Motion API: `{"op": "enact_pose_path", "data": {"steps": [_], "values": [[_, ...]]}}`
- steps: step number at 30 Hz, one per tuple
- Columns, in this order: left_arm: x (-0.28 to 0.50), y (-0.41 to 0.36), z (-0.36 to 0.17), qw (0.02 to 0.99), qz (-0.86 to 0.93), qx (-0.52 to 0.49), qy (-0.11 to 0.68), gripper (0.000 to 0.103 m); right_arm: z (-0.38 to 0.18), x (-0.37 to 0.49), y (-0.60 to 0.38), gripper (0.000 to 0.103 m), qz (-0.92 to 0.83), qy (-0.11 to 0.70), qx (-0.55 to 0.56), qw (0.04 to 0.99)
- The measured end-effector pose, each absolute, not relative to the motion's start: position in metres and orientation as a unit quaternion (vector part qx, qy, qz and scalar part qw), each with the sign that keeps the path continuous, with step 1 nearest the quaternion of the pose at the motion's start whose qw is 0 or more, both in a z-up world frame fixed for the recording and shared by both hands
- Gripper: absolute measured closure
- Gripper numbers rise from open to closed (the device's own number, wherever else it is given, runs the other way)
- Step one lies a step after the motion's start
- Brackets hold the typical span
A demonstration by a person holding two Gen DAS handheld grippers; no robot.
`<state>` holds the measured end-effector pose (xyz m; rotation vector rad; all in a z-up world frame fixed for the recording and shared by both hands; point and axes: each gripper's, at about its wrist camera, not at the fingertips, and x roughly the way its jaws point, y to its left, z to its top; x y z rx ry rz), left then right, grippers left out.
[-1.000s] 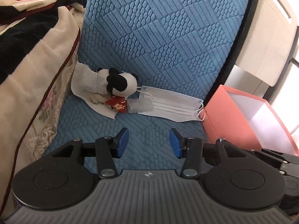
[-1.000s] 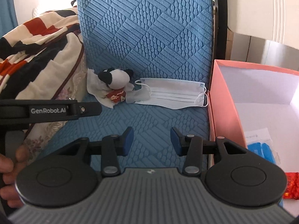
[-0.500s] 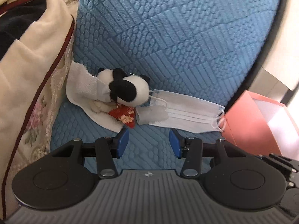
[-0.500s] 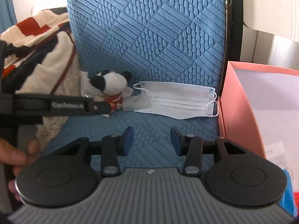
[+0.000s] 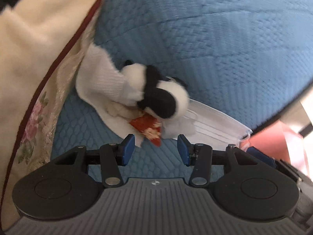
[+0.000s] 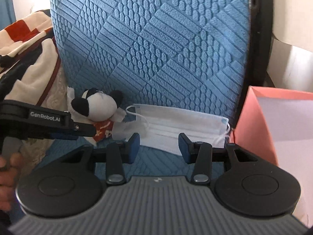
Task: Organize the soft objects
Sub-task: 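Move the left tool to the red wrapper while the right tool approaches the clear plastic piece, then close the left tool on the red candy wrapper while the right tool grasps the clear plastic piece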
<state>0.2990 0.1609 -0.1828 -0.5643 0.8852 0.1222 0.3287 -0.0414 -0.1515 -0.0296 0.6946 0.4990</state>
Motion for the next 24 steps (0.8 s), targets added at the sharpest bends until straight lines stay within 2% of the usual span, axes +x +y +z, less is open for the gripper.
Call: {"op": "enact_pose_path", "data": {"steps": [5,15,24], "values": [[0.308,0.184,-0.197,0.837,0.073,-0.336,0.425,0.049,-0.161,0.348,-0.028,0.046,0.263,0.351,-0.025,0.898],[0.313,0.205,-0.211,0.819,0.084,-0.379,0.424,0.051,-0.173,0.373,0.008,0.046,0.296,0.384,-0.027,0.875],[0.311,0.218,-0.222,0.81,0.089,-0.398,0.421,0.058,-0.186,0.383,0.032,0.046,0.308,0.393,-0.042,0.865]]}}
